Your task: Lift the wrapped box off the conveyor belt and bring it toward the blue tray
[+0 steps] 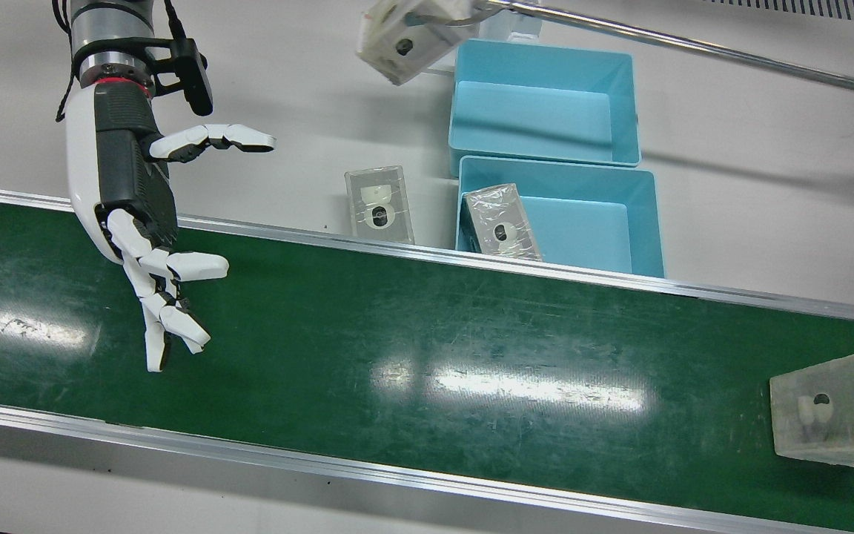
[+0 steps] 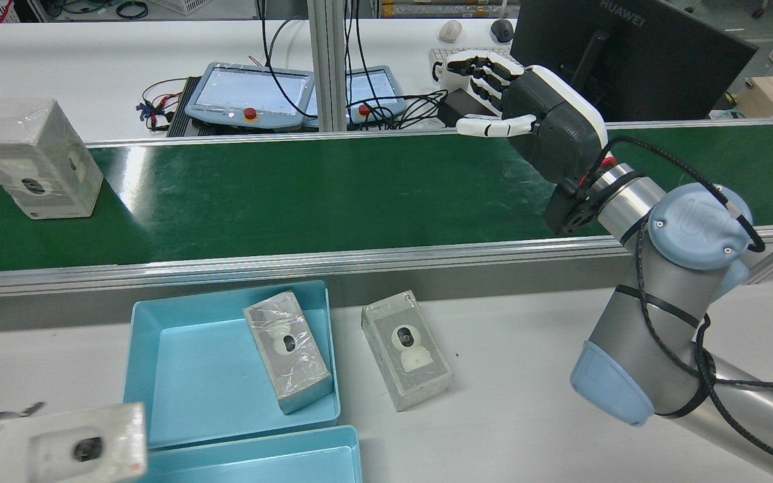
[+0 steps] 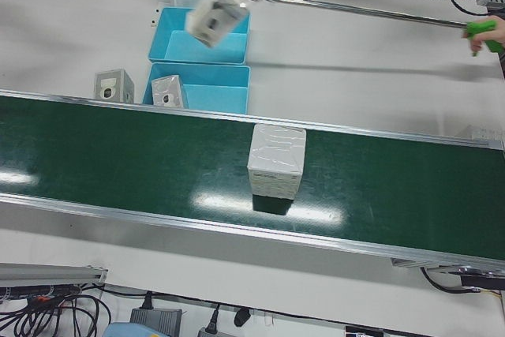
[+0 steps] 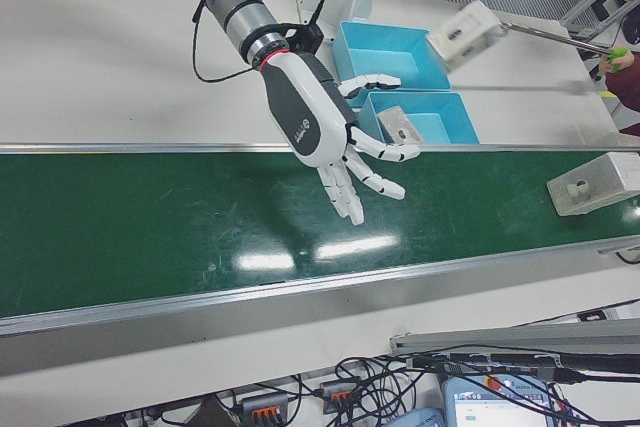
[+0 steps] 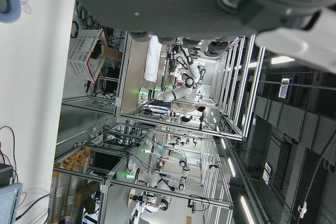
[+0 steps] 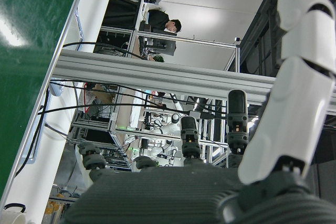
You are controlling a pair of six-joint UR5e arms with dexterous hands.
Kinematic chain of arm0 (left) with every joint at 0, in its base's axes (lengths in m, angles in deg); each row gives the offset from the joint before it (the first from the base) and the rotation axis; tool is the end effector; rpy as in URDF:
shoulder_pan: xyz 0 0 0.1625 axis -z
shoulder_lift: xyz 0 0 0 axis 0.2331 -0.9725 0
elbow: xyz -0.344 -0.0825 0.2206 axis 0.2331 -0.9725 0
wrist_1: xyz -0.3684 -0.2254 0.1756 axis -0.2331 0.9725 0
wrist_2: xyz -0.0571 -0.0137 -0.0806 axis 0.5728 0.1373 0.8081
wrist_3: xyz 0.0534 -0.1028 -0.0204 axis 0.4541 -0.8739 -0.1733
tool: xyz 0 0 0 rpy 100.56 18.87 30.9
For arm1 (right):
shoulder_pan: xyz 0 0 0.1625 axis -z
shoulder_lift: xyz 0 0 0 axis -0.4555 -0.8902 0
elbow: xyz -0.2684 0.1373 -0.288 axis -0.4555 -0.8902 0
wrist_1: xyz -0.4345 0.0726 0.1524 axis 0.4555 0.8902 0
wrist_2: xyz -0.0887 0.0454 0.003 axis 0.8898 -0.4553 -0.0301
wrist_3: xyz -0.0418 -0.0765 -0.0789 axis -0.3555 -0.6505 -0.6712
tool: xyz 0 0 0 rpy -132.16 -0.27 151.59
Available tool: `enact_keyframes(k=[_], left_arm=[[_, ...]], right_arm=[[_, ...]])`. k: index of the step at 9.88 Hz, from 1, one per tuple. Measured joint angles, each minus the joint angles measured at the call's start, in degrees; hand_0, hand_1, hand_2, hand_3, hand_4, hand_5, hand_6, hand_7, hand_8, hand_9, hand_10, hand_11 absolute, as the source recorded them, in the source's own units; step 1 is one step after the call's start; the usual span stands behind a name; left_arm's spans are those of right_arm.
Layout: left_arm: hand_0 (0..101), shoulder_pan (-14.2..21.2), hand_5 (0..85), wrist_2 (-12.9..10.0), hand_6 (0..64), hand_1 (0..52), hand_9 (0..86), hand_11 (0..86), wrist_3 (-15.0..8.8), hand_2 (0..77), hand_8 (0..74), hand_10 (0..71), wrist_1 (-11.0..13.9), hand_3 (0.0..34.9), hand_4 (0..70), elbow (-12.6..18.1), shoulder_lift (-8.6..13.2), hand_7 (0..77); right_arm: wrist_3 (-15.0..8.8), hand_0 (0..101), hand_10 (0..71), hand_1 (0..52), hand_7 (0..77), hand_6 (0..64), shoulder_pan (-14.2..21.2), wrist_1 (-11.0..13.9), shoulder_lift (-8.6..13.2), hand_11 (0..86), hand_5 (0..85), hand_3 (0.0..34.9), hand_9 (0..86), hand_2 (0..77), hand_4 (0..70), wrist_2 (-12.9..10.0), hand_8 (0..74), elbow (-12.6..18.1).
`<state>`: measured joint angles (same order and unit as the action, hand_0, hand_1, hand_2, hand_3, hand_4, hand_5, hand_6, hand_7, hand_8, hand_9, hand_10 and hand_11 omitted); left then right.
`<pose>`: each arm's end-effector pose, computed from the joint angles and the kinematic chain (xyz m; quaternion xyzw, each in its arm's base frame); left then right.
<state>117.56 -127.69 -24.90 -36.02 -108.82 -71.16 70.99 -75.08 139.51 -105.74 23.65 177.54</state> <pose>-0.2390 -0.5747 0.4927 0.0965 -0.7007 0.7067 0.0166 -0.2713 -0.5723 0.2352 -0.0573 -0.8105 0.5693 0.1248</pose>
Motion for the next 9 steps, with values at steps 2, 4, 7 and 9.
enact_keyframes(k=[2,4,7,9], left_arm=[[0,0.0,0.5,0.0,0.0,0.0,0.0,0.0,0.0,1.1,0.5,0.5,0.0,0.0,0.0,0.0,0.0,0.5],[0,0.0,0.5,0.0,0.5,0.0,0.5,0.0,0.0,0.5,0.0,0.5,0.0,0.0,0.5,0.0,0.0,0.5],[0,0.0,0.5,0.0,0.5,0.0,0.0,0.0,0.0,0.5,0.5,0.5,0.0,0.0,0.5,0.0,0.0,0.5],[0,0.0,0.5,0.0,0.0,0.0,0.0,0.0,0.0,0.5,0.5,0.5,0.0,0.0,0.0,0.0,0.0,0.5]], right_arm=[[0.0,41,6.0,9.3,19.1,0.0,0.0,0.0,0.0,8.7,27.8,30.2,2.2,20.2,19.6,0.0,0.0,0.0],[0.0,41,6.0,9.3,19.1,0.0,0.1,0.0,0.0,8.7,27.8,30.3,2.2,20.2,19.6,0.0,0.0,0.0],[0.0,41,6.0,9.3,19.1,0.0,0.1,0.0,0.1,8.7,27.8,30.3,2.2,20.2,20.7,0.0,0.0,0.0],[0.0,41,6.0,9.3,19.1,0.0,0.1,0.0,0.1,8.7,27.8,30.3,2.2,20.2,20.7,0.0,0.0,0.0]])
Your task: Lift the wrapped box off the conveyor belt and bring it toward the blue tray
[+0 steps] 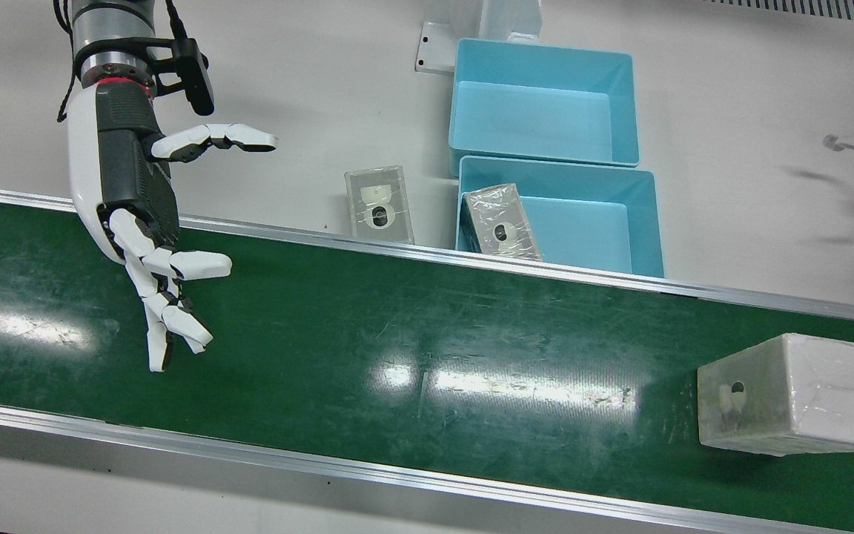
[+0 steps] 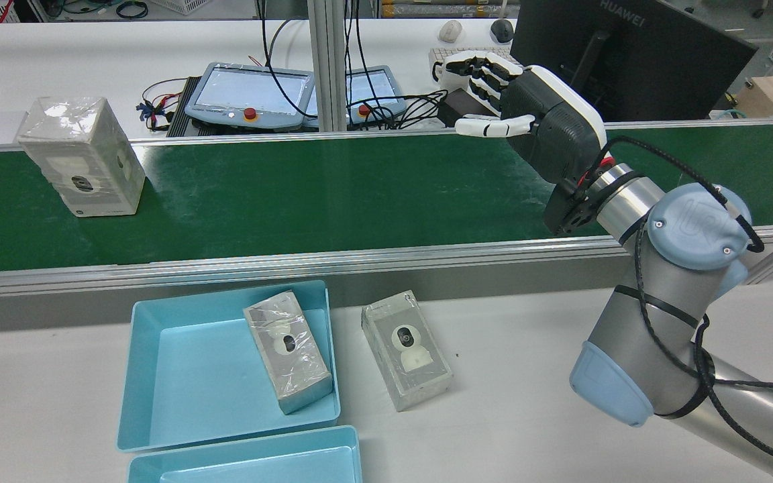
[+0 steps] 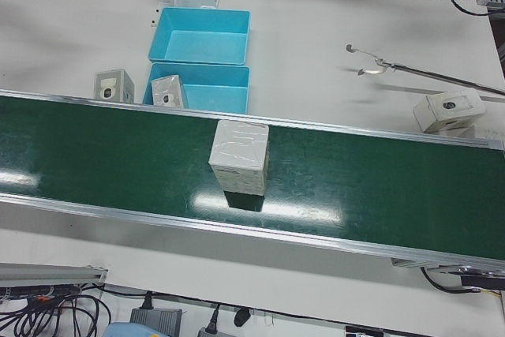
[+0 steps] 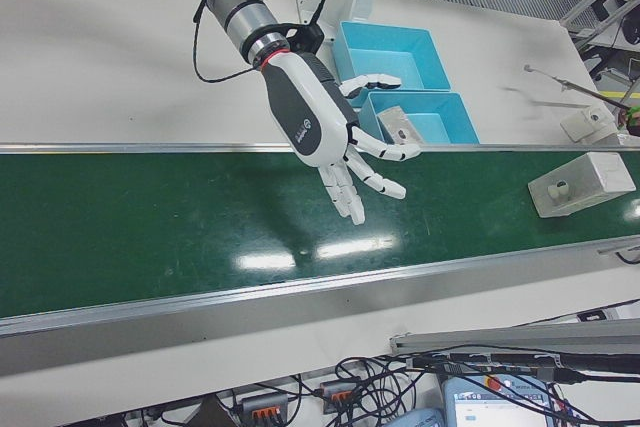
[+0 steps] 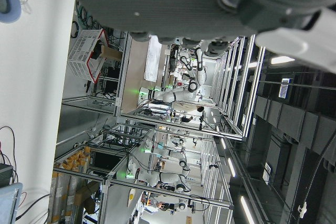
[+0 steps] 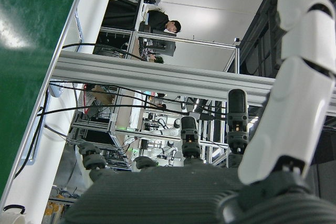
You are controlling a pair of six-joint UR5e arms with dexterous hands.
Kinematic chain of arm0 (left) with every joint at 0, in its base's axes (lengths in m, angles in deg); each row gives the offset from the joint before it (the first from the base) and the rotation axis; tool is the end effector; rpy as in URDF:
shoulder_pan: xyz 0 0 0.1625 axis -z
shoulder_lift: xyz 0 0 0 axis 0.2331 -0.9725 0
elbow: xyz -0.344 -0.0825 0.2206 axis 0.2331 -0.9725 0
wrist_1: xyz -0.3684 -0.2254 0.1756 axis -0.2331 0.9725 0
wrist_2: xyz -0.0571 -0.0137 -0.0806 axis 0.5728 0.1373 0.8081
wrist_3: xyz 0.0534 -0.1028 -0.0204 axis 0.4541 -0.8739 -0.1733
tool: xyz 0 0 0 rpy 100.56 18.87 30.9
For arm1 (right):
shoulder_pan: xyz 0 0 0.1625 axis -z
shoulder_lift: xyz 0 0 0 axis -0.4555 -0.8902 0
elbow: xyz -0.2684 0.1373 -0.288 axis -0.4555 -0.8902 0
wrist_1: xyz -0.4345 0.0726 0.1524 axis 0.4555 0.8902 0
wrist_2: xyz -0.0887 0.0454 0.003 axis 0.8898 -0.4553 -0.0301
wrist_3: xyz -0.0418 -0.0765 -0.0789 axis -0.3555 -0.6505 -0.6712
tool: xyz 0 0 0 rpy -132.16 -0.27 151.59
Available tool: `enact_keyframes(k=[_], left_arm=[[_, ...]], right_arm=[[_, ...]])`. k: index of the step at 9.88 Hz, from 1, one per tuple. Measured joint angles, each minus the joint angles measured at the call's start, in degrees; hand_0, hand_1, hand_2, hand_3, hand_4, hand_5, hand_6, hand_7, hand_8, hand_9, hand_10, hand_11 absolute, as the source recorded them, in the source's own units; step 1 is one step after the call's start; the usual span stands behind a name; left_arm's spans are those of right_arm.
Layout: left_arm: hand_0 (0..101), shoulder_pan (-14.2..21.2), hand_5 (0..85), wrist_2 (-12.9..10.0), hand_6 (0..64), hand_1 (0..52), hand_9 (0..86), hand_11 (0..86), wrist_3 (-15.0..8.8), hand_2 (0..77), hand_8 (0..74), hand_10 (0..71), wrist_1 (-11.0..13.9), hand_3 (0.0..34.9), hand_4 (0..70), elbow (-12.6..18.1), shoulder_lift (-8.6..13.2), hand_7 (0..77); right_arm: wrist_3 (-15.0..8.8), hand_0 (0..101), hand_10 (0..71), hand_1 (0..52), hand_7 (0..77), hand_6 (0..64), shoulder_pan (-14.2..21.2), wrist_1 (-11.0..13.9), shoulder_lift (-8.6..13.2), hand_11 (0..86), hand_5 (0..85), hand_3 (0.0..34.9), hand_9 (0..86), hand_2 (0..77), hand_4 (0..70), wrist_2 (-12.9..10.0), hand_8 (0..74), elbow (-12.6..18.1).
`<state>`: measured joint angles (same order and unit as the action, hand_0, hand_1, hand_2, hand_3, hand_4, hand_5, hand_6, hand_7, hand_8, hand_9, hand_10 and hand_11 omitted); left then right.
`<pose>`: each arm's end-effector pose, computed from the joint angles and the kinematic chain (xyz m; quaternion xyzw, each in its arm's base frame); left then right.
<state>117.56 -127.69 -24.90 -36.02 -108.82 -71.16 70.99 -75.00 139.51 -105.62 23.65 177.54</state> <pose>-0.2390 -0.5747 0.4927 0.0965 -0.7007 0.7067 0.0166 -0.2722 -0.5720 0.2339 -0.0582 -0.8110 0.5686 0.1247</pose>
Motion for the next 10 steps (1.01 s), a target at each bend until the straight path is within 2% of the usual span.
enact_keyframes(k=[10], left_arm=[[0,0.0,0.5,0.0,0.0,0.0,0.0,0.0,0.0,0.5,0.5,0.5,0.0,0.0,0.0,0.0,0.0,0.5]], right_arm=[[0.0,41,6.0,9.3,19.1,0.0,0.0,0.0,0.1,8.7,27.8,30.3,2.2,21.3,20.7,0.0,0.0,0.0]])
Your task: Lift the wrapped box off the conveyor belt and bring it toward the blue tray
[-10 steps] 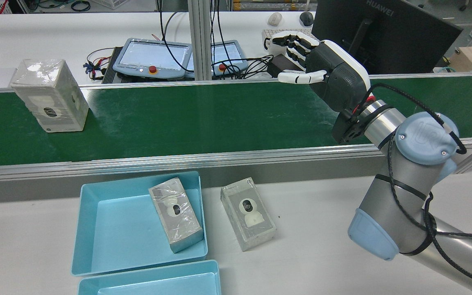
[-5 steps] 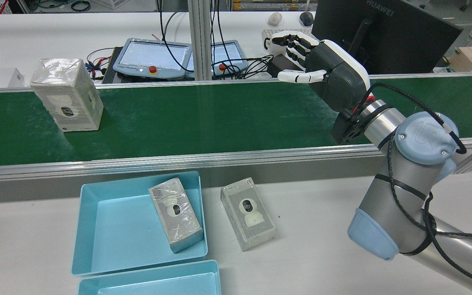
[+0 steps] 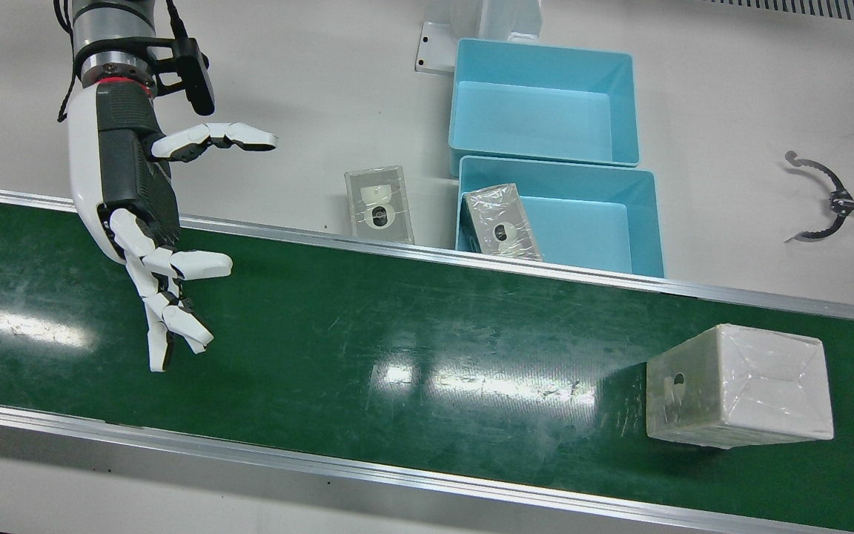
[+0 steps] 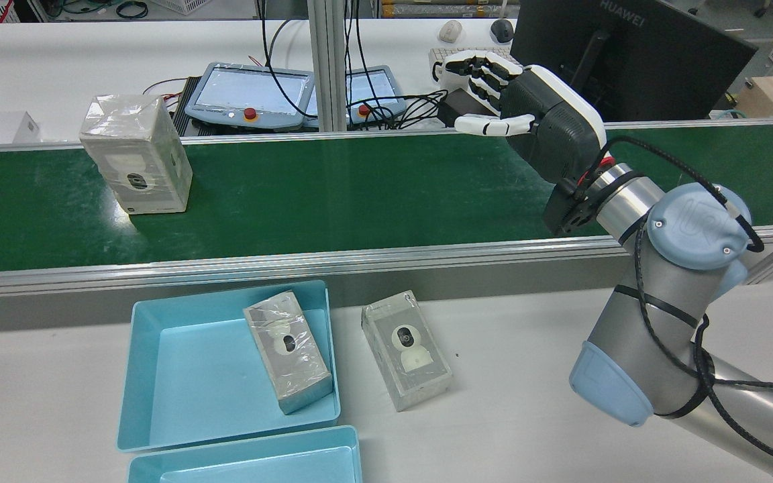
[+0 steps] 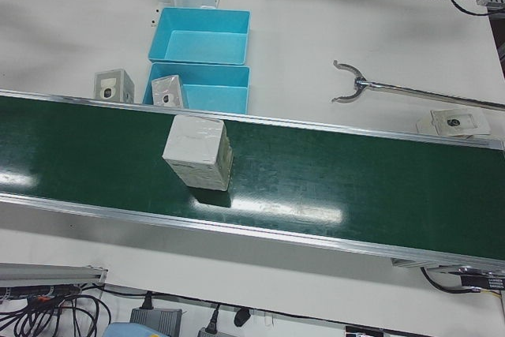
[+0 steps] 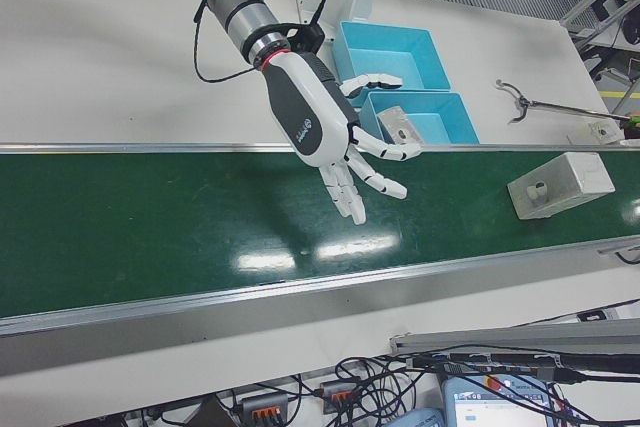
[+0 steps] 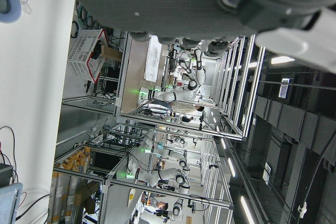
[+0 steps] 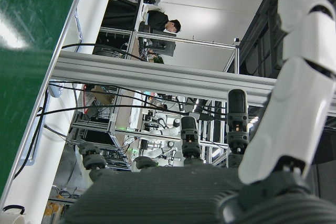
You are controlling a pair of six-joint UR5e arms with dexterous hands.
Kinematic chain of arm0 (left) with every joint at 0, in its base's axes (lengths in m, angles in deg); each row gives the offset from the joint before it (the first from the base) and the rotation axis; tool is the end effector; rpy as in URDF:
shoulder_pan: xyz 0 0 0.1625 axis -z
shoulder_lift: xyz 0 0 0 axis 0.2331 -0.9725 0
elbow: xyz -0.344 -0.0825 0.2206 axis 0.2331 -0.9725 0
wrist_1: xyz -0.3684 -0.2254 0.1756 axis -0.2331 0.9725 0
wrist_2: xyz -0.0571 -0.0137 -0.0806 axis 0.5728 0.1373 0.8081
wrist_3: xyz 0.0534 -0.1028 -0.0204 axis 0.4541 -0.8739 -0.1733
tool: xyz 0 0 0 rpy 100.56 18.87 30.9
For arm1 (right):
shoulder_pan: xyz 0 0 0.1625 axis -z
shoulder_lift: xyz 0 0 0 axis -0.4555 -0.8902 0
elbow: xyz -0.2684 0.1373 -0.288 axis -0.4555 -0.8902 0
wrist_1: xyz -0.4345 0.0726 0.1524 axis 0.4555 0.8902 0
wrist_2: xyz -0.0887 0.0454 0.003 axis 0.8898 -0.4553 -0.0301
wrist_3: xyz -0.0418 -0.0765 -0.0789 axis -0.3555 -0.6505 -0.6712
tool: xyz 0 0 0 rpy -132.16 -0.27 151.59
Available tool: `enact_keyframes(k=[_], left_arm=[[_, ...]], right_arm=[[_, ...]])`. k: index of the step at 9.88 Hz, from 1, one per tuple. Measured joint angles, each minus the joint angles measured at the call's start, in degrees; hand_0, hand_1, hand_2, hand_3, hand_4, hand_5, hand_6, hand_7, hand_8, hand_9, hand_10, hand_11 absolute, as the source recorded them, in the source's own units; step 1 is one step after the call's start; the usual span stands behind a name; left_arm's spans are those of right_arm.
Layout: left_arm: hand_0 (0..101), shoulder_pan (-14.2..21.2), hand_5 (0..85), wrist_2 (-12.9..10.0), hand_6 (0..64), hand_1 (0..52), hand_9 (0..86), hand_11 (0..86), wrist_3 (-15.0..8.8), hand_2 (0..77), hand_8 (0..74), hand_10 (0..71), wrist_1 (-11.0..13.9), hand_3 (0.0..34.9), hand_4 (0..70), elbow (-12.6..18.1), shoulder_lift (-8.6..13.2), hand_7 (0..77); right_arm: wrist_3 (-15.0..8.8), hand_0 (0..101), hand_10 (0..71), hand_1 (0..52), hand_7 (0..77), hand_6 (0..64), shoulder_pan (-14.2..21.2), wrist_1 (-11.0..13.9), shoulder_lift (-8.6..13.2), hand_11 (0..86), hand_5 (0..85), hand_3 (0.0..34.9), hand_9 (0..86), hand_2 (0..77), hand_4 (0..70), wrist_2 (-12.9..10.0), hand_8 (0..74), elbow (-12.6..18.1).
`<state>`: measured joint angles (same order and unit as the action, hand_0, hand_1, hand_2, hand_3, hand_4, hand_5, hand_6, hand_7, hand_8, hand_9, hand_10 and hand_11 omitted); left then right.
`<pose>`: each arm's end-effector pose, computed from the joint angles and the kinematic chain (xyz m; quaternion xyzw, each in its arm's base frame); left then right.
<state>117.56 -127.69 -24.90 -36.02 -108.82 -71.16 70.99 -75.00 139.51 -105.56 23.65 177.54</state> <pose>-0.2390 -0.5747 0.4927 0.0965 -0.7007 0.7067 0.0166 -0.2723 -0.5721 0.2333 -0.0583 -0.8113 0.5683 0.1244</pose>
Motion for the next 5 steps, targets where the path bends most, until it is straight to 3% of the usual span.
enact_keyframes(k=[5], left_arm=[[0,0.0,0.5,0.0,0.0,0.0,0.5,0.0,0.0,0.5,0.0,0.5,0.0,0.0,0.5,0.0,0.0,0.5]], right_arm=[[0.0,41,6.0,9.3,19.1,0.0,0.1,0.0,0.1,8.7,27.8,30.7,2.2,21.3,20.7,0.0,0.0,-0.4]])
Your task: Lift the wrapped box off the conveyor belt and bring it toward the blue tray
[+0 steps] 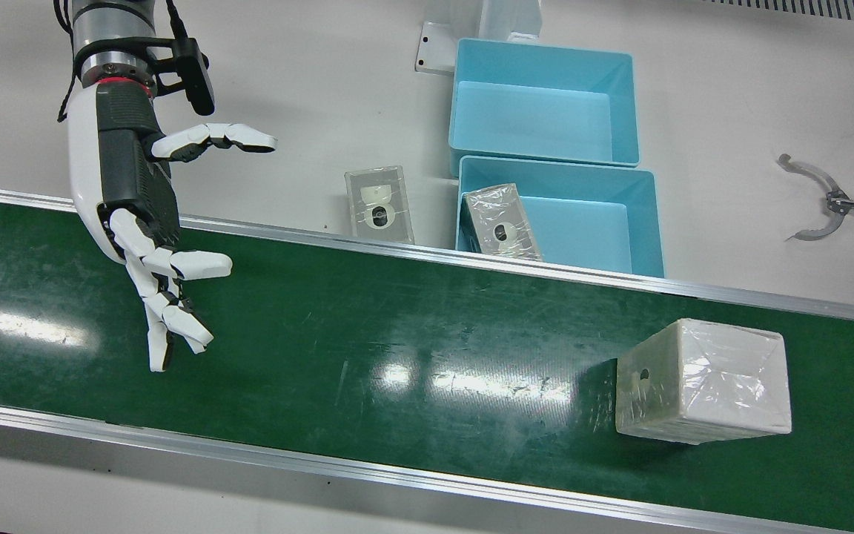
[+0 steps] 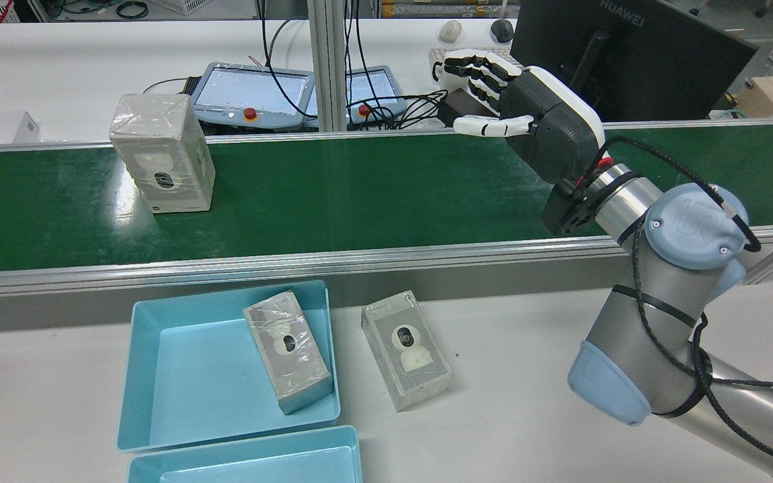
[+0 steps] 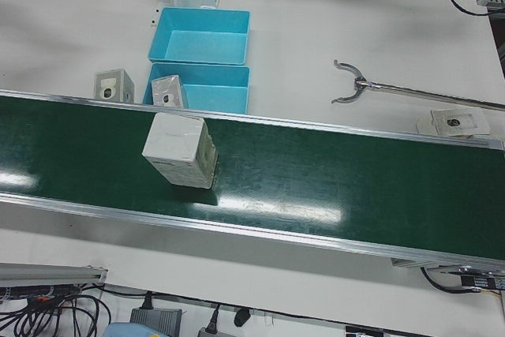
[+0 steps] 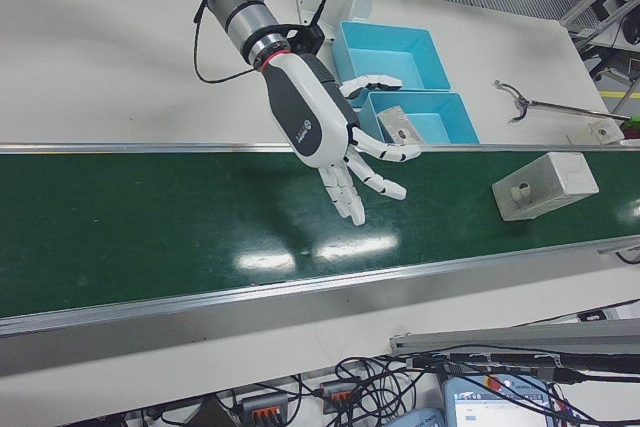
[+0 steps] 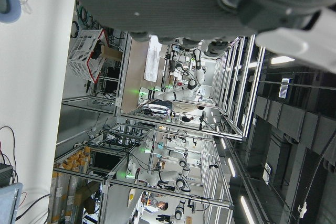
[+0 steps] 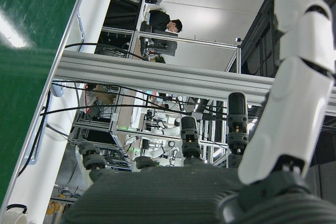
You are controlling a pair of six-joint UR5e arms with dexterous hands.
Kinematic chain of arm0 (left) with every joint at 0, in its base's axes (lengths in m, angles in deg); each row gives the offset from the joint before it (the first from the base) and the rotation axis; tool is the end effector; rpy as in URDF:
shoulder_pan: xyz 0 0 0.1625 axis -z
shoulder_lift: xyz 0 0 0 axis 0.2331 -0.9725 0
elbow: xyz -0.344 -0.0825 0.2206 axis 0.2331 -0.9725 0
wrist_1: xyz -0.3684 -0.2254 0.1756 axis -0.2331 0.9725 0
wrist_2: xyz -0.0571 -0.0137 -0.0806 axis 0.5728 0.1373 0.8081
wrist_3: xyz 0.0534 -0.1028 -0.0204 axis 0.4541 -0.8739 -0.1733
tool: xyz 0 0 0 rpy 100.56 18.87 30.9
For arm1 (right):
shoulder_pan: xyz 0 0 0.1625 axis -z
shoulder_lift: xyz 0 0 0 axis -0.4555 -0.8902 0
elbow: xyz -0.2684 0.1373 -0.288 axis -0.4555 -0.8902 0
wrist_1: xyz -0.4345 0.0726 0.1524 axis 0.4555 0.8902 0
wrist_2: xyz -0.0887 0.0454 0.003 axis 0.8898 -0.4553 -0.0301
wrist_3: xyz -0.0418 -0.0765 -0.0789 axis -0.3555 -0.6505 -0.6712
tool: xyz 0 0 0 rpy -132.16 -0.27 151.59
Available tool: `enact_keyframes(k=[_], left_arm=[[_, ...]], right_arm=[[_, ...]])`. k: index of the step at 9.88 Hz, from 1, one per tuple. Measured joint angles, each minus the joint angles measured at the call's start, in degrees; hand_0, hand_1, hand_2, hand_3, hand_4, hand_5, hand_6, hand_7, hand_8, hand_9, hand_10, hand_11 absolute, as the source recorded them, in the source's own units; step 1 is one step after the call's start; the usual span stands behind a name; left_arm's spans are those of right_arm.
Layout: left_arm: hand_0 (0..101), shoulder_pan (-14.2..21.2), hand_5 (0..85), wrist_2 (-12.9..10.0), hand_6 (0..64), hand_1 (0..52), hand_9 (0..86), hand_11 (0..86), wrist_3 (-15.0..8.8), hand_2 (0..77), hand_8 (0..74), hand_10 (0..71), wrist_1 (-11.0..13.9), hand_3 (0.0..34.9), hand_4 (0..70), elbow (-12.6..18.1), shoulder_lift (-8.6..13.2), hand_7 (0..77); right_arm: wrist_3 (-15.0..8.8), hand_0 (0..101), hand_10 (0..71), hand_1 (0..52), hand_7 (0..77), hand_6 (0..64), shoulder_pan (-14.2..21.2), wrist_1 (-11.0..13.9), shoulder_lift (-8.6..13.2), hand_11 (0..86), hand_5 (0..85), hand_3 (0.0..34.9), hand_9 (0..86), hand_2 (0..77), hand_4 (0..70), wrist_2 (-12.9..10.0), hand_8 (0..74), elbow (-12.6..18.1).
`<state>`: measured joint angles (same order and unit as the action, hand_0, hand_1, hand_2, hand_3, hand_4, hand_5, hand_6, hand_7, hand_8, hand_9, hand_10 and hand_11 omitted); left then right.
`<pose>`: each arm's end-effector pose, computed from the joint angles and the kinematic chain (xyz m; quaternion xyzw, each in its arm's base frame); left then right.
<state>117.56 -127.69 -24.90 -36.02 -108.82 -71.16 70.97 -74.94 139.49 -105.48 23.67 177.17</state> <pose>-0.2390 -0.5747 0.4927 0.0965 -0.7007 0.7067 0.0166 -0.2743 -0.5733 0.2350 -0.0580 -0.8101 0.5696 0.1261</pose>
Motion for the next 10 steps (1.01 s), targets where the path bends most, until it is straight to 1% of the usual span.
enact_keyframes(k=[1,2,3,4,5,6,7,8,9,10], left_arm=[[0,0.0,0.5,0.0,0.0,0.0,0.5,0.0,0.0,0.5,0.0,0.5,0.0,0.0,0.5,0.0,0.0,0.5],[0,0.0,0.5,0.0,0.0,0.0,0.5,0.0,0.0,1.1,0.5,0.5,0.0,0.0,0.0,0.0,0.0,0.5],[0,0.0,0.5,0.0,0.0,0.0,0.5,0.0,0.0,1.1,0.5,0.5,0.0,0.0,0.0,0.0,0.0,0.5],[0,0.0,0.5,0.0,0.0,0.0,0.5,0.0,0.0,0.5,0.0,0.5,0.0,0.0,0.0,0.0,0.0,0.5],[0,0.0,0.5,0.0,0.0,0.0,0.5,0.0,0.0,0.5,0.5,0.5,0.0,0.0,0.0,0.0,0.0,0.5],[0,0.0,0.5,0.0,0.0,0.0,0.5,0.0,0.0,0.5,0.5,0.0,0.0,0.0,0.0,0.0,0.0,0.5],[0,0.0,0.5,0.0,0.0,0.0,0.5,0.0,0.0,0.5,0.5,0.0,0.0,0.0,0.0,0.0,0.0,0.5],[0,0.0,0.5,0.0,0.0,0.0,0.0,0.0,0.0,0.5,0.5,0.5,0.0,0.0,0.0,0.0,0.0,0.5],[0,0.0,0.5,0.0,0.0,0.0,0.0,0.0,0.0,0.5,0.5,0.5,0.0,0.0,0.0,0.0,0.0,0.5],[0,0.0,0.5,0.0,0.0,0.0,0.0,0.0,0.0,0.5,0.5,0.0,0.0,0.0,0.0,0.0,0.0,0.5]], right_arm=[[0.0,42,6.0,10.4,19.1,0.0,0.0,0.0,-0.1,8.7,27.8,30.7,2.2,20.7,18.5,0.0,0.0,-0.1],[0.0,42,6.0,12.0,19.1,0.0,-0.1,0.0,-0.2,8.7,27.8,30.7,2.2,20.7,18.5,0.1,0.0,-0.4],[0.0,43,6.0,12.0,19.1,0.0,-0.3,0.0,-0.3,8.7,20.7,30.6,2.2,19.1,13.6,0.1,0.0,-0.9],[0.3,43,1.6,12.0,19.1,0.0,-0.7,0.0,-0.3,6.0,20.7,30.6,2.2,19.1,13.6,0.1,0.0,-1.9],[0.7,43,3.3,8.7,19.1,0.0,-1.1,0.0,-0.3,4.4,19.1,30.8,2.2,11.4,10.9,0.1,0.0,-3.0],[1.1,43,3.3,8.7,19.1,0.0,-1.5,0.0,-0.1,4.4,19.1,30.8,2.2,11.4,10.9,0.1,0.0,-4.1],[1.4,43,3.3,8.7,19.1,0.0,-1.9,0.0,0.3,5.4,22.4,30.8,2.2,11.4,8.2,0.1,0.0,-5.1],[1.5,43,3.3,8.7,19.1,0.0,-2.1,0.0,0.9,5.4,22.4,30.8,2.2,11.4,8.2,0.1,0.0,-5.9],[1.6,42,3.3,8.7,20.2,0.0,-2.2,0.0,1.6,5.4,27.8,30.8,2.2,13.1,10.9,0.1,0.0,-6.8],[1.6,42,3.3,9.3,20.2,0.0,-2.2,0.0,2.5,5.4,28.9,30.7,2.2,14.2,11.5,0.0,0.0,-7.6]])
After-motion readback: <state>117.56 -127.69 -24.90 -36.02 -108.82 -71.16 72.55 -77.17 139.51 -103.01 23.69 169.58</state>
